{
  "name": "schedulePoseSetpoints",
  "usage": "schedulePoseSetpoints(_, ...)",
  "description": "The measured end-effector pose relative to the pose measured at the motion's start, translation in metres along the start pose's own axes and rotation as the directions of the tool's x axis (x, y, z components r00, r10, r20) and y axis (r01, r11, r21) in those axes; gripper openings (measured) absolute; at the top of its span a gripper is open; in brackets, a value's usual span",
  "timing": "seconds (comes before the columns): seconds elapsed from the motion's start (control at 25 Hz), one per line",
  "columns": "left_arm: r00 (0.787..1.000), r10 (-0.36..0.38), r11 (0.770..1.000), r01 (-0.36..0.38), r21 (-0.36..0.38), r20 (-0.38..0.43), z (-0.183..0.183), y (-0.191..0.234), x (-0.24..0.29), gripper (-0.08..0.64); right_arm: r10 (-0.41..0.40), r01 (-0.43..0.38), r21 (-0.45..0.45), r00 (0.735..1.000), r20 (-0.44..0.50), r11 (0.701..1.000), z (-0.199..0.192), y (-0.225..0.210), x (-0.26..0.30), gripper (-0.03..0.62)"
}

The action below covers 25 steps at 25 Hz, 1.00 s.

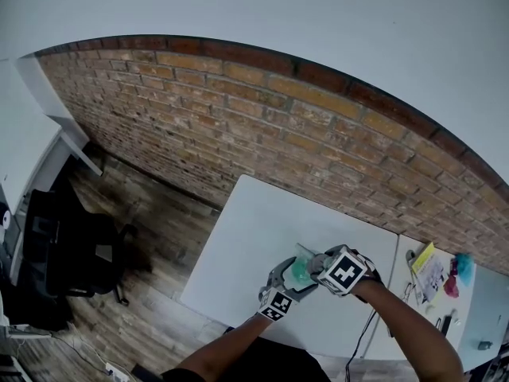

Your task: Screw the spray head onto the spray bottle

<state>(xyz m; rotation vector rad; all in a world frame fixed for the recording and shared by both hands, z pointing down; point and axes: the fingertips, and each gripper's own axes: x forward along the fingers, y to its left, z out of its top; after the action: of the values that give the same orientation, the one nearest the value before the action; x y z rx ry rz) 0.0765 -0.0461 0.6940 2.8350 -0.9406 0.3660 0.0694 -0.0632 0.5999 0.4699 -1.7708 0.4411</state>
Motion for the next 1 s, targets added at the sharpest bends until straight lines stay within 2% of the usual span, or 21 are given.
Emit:
schedulePoseSetpoints(0.28,1.0,-0.007,1.0,0.007,0.007,-0.006,0.001,0.0,0.001,0.48,0.035,-0.026,-0.063,0.989,0.141,0.998,0.013,0.008,-0.028,0.324)
schedulePoseSetpoints(0.36,1.0,-0.006,1.0,0.006,0.008,-0.006,0.001,0.001,0.0,0.48,0.021,-0.003,-0.105,0.985,0.171,0.994,0.011,0.008,-0.042,0.332)
schedulePoseSetpoints(0.44,1.0,-0.006,1.0,0.006,0.007,-0.007,0.001,0.001,0.001,0.48,-0.003,0.041,-0.185,0.979,0.202,0.982,0.008,0.005,-0.056,0.331)
schedulePoseSetpoints(0.56,1.0,-0.008,1.0,0.008,0.006,-0.009,0.001,0.001,0.001,0.48,-0.015,0.096,-0.364,0.975,0.22,0.927,-0.004,0.001,-0.07,0.33)
schedulePoseSetpoints(0.68,1.0,-0.007,1.0,0.007,0.008,-0.009,0.001,0.001,0.001,0.48,-0.058,0.152,-0.512,0.979,0.194,0.845,-0.019,-0.009,-0.077,0.33)
schedulePoseSetpoints(0.72,1.0,-0.007,1.0,0.007,0.009,-0.01,0.001,0.0,0.001,0.48,-0.088,0.175,-0.57,0.98,0.178,0.803,-0.025,-0.014,-0.077,0.33)
schedulePoseSetpoints(0.76,1.0,-0.007,1.0,0.007,0.01,-0.011,0.001,0.0,0.001,0.48,-0.129,0.201,-0.651,0.979,0.157,0.732,-0.031,-0.019,-0.076,0.33)
schedulePoseSetpoints(0.8,1.0,-0.007,1.0,0.007,0.012,-0.011,0.001,0.0,0.001,0.48,-0.182,0.223,-0.752,0.973,0.138,0.62,-0.037,-0.023,-0.074,0.33)
schedulePoseSetpoints(0.88,1.0,-0.006,1.0,0.006,0.011,-0.011,0.001,0.0,0.001,0.48,-0.279,0.229,-0.921,0.95,0.141,0.314,-0.045,-0.024,-0.069,0.33)
schedulePoseSetpoints(0.92,1.0,-0.005,1.0,0.005,0.01,-0.012,0.0,0.0,0.001,0.48,-0.296,0.217,-0.958,0.942,0.156,0.185,-0.046,-0.02,-0.066,0.33)
schedulePoseSetpoints(0.96,1.0,-0.004,1.0,0.005,0.008,-0.013,0.0,0.0,0.001,0.48,-0.29,0.209,-0.972,0.942,0.171,0.104,-0.045,-0.014,-0.064,0.33)
schedulePoseSetpoints(1.0,1.0,-0.004,1.0,0.004,0.008,-0.013,0.001,0.0,0.001,0.48,-0.271,0.204,-0.977,0.946,0.181,0.061,-0.043,-0.007,-0.062,0.33)
